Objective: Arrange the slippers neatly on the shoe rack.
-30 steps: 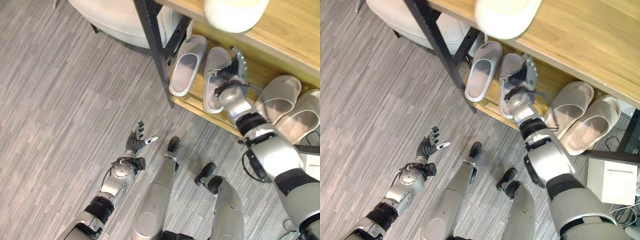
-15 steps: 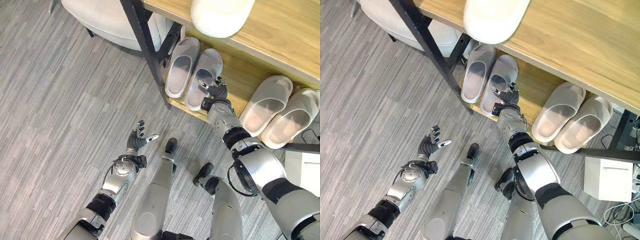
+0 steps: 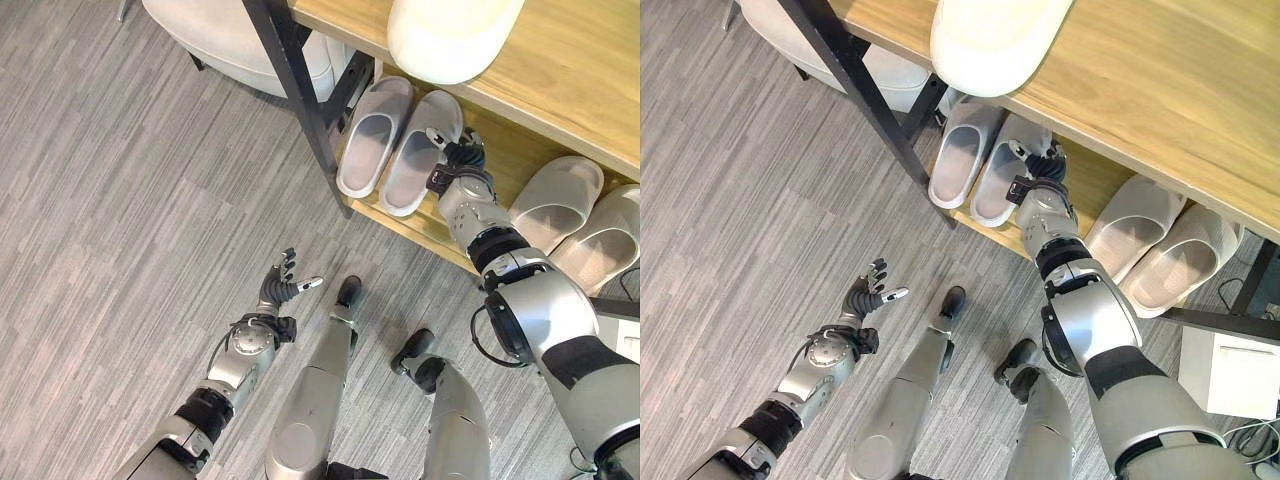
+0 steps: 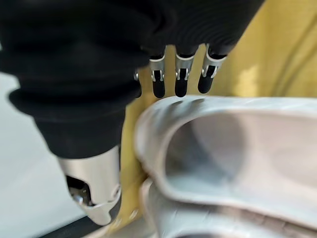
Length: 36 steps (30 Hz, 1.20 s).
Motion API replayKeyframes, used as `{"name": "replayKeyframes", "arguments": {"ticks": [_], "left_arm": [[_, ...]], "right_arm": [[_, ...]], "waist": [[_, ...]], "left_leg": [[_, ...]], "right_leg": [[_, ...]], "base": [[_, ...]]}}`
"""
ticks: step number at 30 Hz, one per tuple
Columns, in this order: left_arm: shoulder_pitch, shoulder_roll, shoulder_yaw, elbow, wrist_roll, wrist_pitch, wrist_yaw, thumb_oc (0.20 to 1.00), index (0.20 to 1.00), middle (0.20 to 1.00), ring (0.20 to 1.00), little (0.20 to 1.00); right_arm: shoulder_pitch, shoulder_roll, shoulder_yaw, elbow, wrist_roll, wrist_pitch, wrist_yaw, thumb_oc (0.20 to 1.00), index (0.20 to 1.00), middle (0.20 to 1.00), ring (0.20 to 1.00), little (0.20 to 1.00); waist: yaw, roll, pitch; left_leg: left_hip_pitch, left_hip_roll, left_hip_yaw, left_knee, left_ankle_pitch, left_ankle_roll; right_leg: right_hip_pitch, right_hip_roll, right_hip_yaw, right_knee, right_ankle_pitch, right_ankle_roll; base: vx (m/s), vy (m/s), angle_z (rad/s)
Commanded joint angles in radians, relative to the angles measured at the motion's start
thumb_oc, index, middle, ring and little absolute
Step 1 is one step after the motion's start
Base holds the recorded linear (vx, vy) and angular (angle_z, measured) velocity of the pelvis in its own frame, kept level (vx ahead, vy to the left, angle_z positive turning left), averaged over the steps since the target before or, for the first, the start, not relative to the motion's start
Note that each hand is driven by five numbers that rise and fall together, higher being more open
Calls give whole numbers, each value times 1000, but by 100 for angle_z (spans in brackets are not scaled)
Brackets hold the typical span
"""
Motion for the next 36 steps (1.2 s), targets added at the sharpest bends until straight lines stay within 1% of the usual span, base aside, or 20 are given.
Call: {"name": "replayKeyframes", "arguments": {"ticks": [1,2,3,4,5,7,8,10,11,12,13,16,19,23,26,29,32,33,35,36], "left_arm": [[13,3,18,-2,13,-13,-3,1000,1000,1000,1000,1000],[28,3,36,7,20,-4,-8,1000,1000,1000,1000,1000],[48,1,55,14,25,7,-15,1000,1000,1000,1000,1000],[49,0,55,14,25,7,-15,1000,1000,1000,1000,1000],[79,-8,82,31,43,18,-33,1000,1000,1000,1000,1000],[112,-9,102,50,63,30,-57,1000,1000,1000,1000,1000],[155,-3,129,60,87,30,-86,1000,1000,1000,1000,1000],[178,4,139,69,106,29,-107,1000,1000,1000,1000,1000],[227,14,172,73,142,25,-143,1000,1000,1000,1000,1000],[250,22,178,65,156,24,-165,1000,1000,1000,1000,1000],[251,21,177,65,156,24,-165,1000,1000,1000,1000,1000],[335,58,174,35,261,21,-267,1000,1000,1000,1000,1000],[356,87,150,-9,327,18,-316,1000,1000,1000,1000,1000],[261,178,-22,-152,503,7,-449,1000,1000,1000,1000,1000],[207,204,-74,-245,514,1,-489,1000,1000,1000,1000,1000],[85,254,-136,-406,466,-14,-539,1000,1000,1000,1000,1000],[31,266,-142,-494,378,-14,-556,1000,1000,1000,1000,1000],[-41,279,-147,-578,287,-23,-565,1000,1000,1000,1000,1000],[-59,283,-147,-604,250,-21,-567,1000,1000,1000,1000,1000],[-121,284,-145,-666,140,-21,-571,1000,1000,1000,1000,1000]], "right_arm": [[92,41,43,-151,-100,-16,44,1000,1000,1000,1000,1000],[160,41,70,-228,-131,-3,61,1000,1000,1000,1000,1000],[277,48,88,-335,-150,2,87,1000,1000,1000,1000,1000],[280,48,88,-337,-151,3,86,1000,1000,1000,1000,1000],[462,31,126,-503,-177,11,146,1000,1000,1000,1000,1000],[631,-2,149,-646,-200,16,222,1000,1000,1000,1000,1000],[781,-59,141,-749,-215,14,308,1000,1000,1000,1000,1000],[840,-95,139,-785,-246,13,354,1000,1000,1000,1000,1000],[972,-162,107,-866,-312,15,420,1000,1000,1000,1000,1000],[1032,-183,84,-881,-337,16,445,1000,1000,1000,1000,1000],[1033,-184,83,-882,-337,16,445,1000,1000,1000,1000,1000],[1238,-212,-12,-873,-429,21,514,1000,1000,1000,1000,1000],[1315,-204,-46,-810,-418,36,554,1000,1000,1000,1000,1000],[1328,-163,-43,-581,-428,56,581,1000,1000,1000,1000,1000],[1314,-147,-49,-524,-437,58,568,1000,1000,1000,1000,1000],[1305,-152,-64,-498,-460,55,557,1000,1000,1000,1000,1000],[1302,-156,-64,-499,-479,55,558,1000,1000,1000,1000,1000],[1300,-163,-66,-508,-480,55,555,1000,1000,1000,1000,1000],[1300,-164,-68,-514,-480,55,556,1000,1000,1000,1000,1000],[1299,-168,-61,-520,-483,54,558,1000,1000,1000,1000,1000]], "waist": [[-11,-57,3],[-26,-72,-6],[-48,-88,-20],[-49,-87,-20],[-81,-109,-49],[-103,-122,-81],[-122,-128,-118],[-132,-127,-139],[-150,-126,-176],[-160,-124,-193],[-161,-123,-196],[-208,-104,-263],[-234,-92,-298],[-293,-66,-349],[-305,-58,-355],[-328,-46,-360],[-337,-43,-362],[-343,-38,-366],[-343,-38,-364],[-343,-35,-367]], "left_leg": [[86,9,70,10,-116,37],[111,17,75,-14,-108,34],[140,27,84,-59,-65,34],[142,27,84,-61,-64,33],[209,42,96,-123,-43,26],[277,54,105,-186,-21,19],[339,67,117,-248,0,11],[372,72,124,-286,16,6],[439,78,145,-349,34,0],[462,79,156,-369,39,-5],[459,79,155,-371,42,-4],[551,85,200,-445,55,-17],[589,88,229,-459,46,-20],[635,92,292,-465,18,-20],[641,90,302,-465,12,-18],[649,88,312,-465,4,-18],[651,88,319,-465,3,-18],[652,86,320,-465,2,-18],[654,86,319,-465,2,-18],[657,86,317,-465,0,-18]], "right_leg": [[112,43,82,-121,31,83],[134,52,87,-151,44,82],[162,61,79,-199,85,76],[164,62,79,-200,86,76],[224,71,86,-270,116,86],[283,79,86,-336,138,94],[339,84,86,-402,160,106],[369,88,82,-442,176,113],[423,101,92,-505,194,125],[444,106,96,-531,202,130],[442,106,95,-534,206,130],[510,113,119,-608,232,144],[537,117,140,-646,245,147],[560,116,198,-689,267,155],[561,115,208,-693,271,158],[562,113,219,-694,272,162],[562,112,223,-694,273,164],[563,111,224,-695,273,164],[564,111,224,-695,273,164],[568,110,223,-696,272,165]], "base": [[-11,-14,-36],[-50,8,-63],[-50,8,-66],[4,2,-43],[95,-37,-38],[143,-58,-28],[170,-50,-31],[133,-16,-39],[115,5,-30],[114,6,-19],[102,37,-17],[108,26,-24],[67,10,-18],[72,28,-49],[21,4,-28],[14,6,-13],[11,-4,-8],[8,-4,-14],[13,-15,-10],[32,-40,-4]]}}
